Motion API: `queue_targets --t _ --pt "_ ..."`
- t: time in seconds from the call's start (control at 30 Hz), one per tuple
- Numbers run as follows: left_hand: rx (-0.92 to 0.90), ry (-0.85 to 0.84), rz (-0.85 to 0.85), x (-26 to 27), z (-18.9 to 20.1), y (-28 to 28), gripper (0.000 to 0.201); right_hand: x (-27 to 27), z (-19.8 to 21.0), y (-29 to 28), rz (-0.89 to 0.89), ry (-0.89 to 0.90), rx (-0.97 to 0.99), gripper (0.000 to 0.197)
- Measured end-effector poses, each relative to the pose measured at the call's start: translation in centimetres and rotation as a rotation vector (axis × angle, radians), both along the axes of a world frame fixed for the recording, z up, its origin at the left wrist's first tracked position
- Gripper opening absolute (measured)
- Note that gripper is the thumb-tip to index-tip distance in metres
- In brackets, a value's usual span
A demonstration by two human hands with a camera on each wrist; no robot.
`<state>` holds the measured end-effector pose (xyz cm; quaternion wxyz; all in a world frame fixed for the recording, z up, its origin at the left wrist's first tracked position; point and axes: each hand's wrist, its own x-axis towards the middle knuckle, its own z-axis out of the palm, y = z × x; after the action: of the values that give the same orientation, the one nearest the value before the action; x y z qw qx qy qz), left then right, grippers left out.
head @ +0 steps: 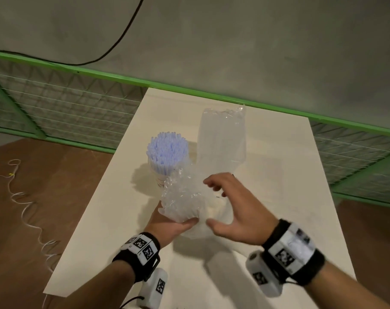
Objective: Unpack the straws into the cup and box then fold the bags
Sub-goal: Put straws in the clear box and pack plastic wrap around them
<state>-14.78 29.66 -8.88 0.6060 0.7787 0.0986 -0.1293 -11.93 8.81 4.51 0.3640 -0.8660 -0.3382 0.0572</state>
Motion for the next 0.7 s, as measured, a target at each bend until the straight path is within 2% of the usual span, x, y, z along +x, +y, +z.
queue_targets --t 0.13,0.27,0.47,0.63,0.7 --pt "-0.026 0.006 -0.067 -0.1 0.7 -0.6 0.056 -1.4 -2.1 2.2 -0.184 -0.083 0.048 0.062" --pt "-0.123 -0.06 -0.018 -0.4 1.1 -1.1 0.058 -1.5 -2.7 3.2 -0.25 -0.156 0.101 0.045" --pt "-0.115 -0.041 -0.031 -0.2 0.5 -0.7 0.067 -1.8 -3.9 2.9 -0.277 -0.203 0.15 0.017" --pt "-0.111 0.007 -0.016 -0.5 0.5 -0.6 0.074 -2.2 -4.8 2.7 -0.359 -0.157 0.191 0.013" --pt "-0.118 0.022 -0.014 -0.6 0.7 -0.7 0.069 -2.1 -5.0 2.7 -0.38 -0.127 0.192 0.014"
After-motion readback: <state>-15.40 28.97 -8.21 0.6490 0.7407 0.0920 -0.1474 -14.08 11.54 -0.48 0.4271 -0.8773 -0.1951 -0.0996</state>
